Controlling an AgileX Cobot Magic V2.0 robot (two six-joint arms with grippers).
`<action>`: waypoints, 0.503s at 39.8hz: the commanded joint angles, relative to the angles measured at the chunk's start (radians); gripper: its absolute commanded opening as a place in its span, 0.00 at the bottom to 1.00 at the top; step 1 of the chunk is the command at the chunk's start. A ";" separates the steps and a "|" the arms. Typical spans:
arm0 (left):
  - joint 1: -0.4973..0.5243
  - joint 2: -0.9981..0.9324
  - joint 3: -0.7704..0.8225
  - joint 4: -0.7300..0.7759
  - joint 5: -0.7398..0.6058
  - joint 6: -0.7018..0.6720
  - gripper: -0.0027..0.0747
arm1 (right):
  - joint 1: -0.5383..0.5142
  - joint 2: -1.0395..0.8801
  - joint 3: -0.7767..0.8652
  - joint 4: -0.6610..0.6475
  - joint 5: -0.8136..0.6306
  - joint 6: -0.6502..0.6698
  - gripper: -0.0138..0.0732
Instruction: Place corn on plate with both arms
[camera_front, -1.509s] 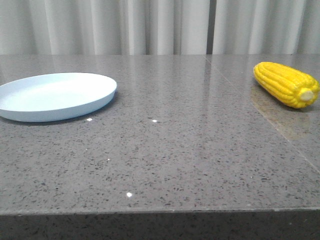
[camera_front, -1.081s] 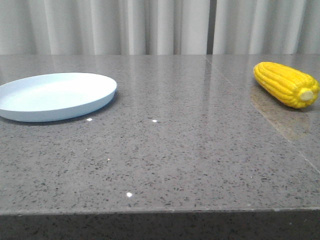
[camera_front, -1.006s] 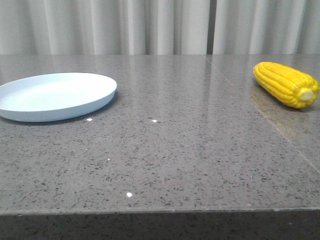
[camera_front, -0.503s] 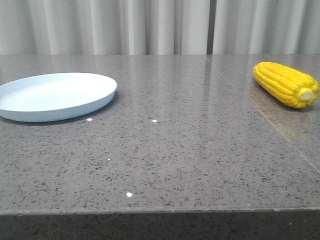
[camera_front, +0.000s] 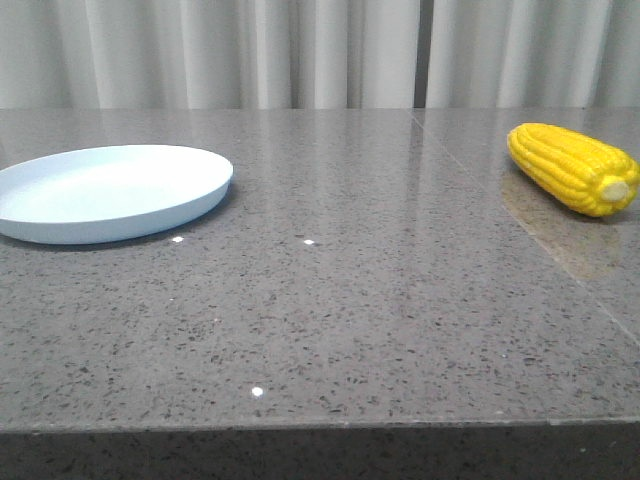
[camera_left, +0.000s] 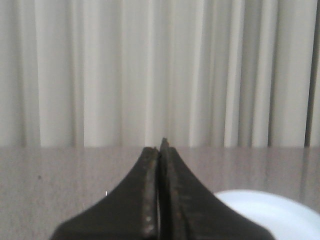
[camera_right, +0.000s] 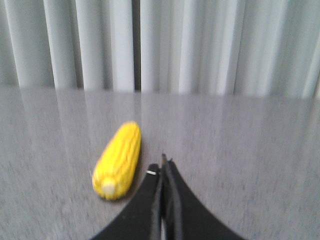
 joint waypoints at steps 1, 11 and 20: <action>0.002 0.052 -0.147 -0.001 0.011 -0.008 0.01 | -0.004 0.072 -0.153 0.003 0.035 -0.011 0.08; 0.002 0.348 -0.368 0.005 0.255 0.000 0.01 | -0.002 0.334 -0.340 0.061 0.102 -0.011 0.08; 0.002 0.394 -0.378 0.007 0.242 0.000 0.02 | -0.002 0.379 -0.342 0.061 0.088 -0.011 0.09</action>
